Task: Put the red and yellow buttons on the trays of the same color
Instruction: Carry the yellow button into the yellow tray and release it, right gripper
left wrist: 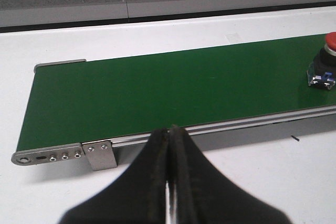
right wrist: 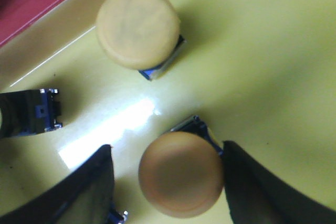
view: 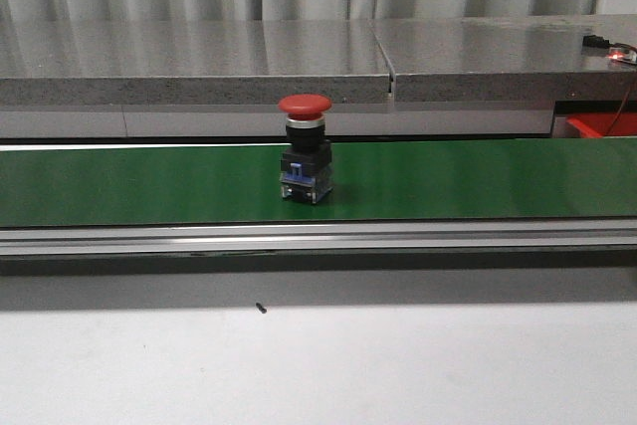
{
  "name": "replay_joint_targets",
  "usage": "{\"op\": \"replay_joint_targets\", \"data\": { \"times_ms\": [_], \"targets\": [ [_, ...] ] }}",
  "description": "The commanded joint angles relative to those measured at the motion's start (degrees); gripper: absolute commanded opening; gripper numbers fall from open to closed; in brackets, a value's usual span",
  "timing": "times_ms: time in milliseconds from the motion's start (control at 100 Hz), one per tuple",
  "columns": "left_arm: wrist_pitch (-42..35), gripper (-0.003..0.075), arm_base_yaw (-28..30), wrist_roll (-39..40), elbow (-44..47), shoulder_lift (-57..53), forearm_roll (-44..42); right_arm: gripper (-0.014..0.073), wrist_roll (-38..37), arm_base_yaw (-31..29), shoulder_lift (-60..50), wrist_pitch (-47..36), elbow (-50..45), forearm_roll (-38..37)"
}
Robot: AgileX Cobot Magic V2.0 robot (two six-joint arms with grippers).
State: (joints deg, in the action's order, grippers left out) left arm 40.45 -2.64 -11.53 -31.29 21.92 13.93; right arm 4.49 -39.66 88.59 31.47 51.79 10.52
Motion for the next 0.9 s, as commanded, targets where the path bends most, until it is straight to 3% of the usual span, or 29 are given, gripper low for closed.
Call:
{"op": "replay_joint_targets", "data": {
  "times_ms": [0, 570, 890],
  "targets": [
    [-3.7, -0.0020, -0.5, 0.5, -1.4, 0.4, 1.0, 0.0521, 0.0, -0.3, -1.9, -2.0, 1.2, 0.7],
    [-3.7, -0.0020, -0.5, 0.5, -1.4, 0.4, 1.0, 0.0517, 0.0, 0.0, -9.6, -5.3, 1.2, 1.4],
    [-3.7, -0.0020, -0.5, 0.5, -1.4, 0.4, 1.0, 0.0517, 0.1, 10.6, -15.5, -5.2, 1.2, -1.0]
  ]
}}
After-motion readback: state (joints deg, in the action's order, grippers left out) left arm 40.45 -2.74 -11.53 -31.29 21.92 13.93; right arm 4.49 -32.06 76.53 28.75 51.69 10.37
